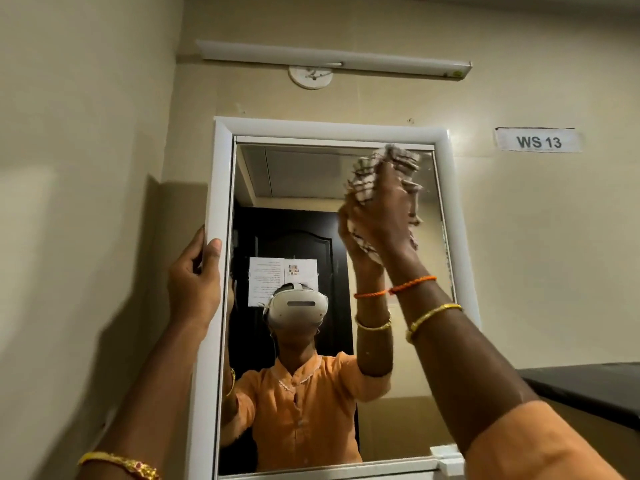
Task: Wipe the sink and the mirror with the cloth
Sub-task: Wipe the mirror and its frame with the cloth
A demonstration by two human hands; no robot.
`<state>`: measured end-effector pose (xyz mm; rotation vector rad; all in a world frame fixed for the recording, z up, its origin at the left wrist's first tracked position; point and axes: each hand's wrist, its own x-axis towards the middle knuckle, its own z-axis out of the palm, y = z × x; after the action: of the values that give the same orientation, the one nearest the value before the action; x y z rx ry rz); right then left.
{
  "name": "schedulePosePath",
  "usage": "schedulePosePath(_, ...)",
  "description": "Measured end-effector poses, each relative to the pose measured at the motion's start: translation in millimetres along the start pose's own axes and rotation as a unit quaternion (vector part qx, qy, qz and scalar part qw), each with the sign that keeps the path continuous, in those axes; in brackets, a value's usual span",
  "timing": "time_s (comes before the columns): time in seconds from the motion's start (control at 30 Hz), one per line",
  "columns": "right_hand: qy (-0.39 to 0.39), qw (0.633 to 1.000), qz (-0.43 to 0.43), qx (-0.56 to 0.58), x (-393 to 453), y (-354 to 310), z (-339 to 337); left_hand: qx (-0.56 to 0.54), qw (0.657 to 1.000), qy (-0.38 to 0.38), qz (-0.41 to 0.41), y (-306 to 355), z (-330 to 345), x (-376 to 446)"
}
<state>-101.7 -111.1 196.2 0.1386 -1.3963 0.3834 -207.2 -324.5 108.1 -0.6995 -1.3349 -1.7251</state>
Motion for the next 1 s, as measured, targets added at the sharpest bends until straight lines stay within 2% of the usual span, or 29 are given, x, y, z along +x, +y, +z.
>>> schedulePosePath(0.1, -0.071, 0.995, -0.067, 0.008, -3, -41, 35, 0.001, 1.0, -0.009, -0.004, 4, -3, 0)
schedulePosePath(0.17, -0.09, 0.99, -0.106, -0.022, -8, -50, 39, -0.001, 1.0, -0.023, -0.006, 7, -6, 2)
schedulePosePath(0.27, -0.042, 0.997, -0.055, -0.014, -11, -25, 19, -0.014, 0.999, -0.038, -0.015, 10, -11, 5)
schedulePosePath(0.37, 0.072, 0.996, 0.018, -0.043, -18, 13, -3, -0.029, 0.998, -0.057, -0.027, 10, -13, 4)
schedulePosePath(0.43, 0.081, 0.993, 0.061, -0.062, -20, 19, -4, -0.039, 0.996, -0.075, -0.034, 11, -14, 3)
schedulePosePath(0.53, 0.082, 0.992, 0.074, -0.065, -17, -2, 11, -0.059, 0.993, -0.098, -0.042, 11, -16, 5)
schedulePosePath(0.6, 0.061, 0.995, 0.05, -0.057, -17, -24, 31, -0.067, 0.991, -0.107, -0.05, 10, -18, 6)
schedulePosePath(0.8, -0.073, 0.995, -0.051, -0.038, -26, -97, 97, -0.082, 0.987, -0.125, -0.061, 11, -20, 7)
schedulePosePath(1.0, -0.133, 0.985, -0.111, -0.009, -38, -113, 101, -0.141, 0.971, -0.164, -0.101, 10, -29, 7)
